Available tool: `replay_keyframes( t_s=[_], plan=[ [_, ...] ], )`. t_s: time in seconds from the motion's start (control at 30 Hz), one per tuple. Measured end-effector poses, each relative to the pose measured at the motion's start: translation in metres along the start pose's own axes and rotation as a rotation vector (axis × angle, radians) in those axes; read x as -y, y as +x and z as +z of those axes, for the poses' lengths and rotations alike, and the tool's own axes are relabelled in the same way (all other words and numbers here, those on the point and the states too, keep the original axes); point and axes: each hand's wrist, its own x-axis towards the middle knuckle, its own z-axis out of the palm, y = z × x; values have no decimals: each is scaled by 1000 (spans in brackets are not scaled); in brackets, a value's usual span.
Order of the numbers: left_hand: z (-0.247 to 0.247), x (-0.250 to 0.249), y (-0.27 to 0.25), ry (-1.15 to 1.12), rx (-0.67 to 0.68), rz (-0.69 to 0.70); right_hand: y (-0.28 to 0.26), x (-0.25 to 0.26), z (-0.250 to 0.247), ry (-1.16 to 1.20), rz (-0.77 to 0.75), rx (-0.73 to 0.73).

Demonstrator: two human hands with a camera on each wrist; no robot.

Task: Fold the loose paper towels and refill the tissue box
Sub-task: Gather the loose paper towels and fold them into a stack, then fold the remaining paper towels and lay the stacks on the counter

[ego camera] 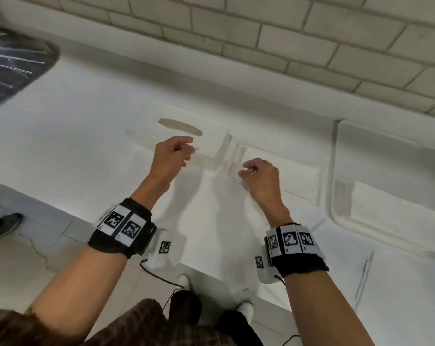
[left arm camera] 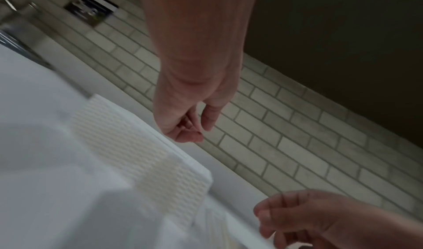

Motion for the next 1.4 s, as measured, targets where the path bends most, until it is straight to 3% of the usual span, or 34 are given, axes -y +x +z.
replay_keyframes(
  t_s=[0.1,0.27,0.37,0.5,0.73,0.87,1.03,1.27,1.4],
  plan=[
    [-31,13,-14,-40,-41,-19,-15,11,38,-224,21,218],
    [-55,33,-24,-81,-75,-37,-19,12,61,-626,-12,285],
    [-56,42,-27,-78,-63,-42,-16,13,62,-696,6,326],
    [-46,49,-30,-41,-6,-34,-12,10,60,-516,52,373],
    [-25,53,-39,109,112,-21,-14,32,37,16,-65,358],
    [-21,46,-41,110,206,-13,-16,45,23,147,-110,380],
    [-21,42,-41,-39,79,-60,-16,34,16,176,-52,281],
    [-29,42,-37,-78,-23,-136,-22,22,12,385,-32,132],
    [-40,36,-31,-67,-106,-52,-22,23,0,382,-83,172]
  ],
)
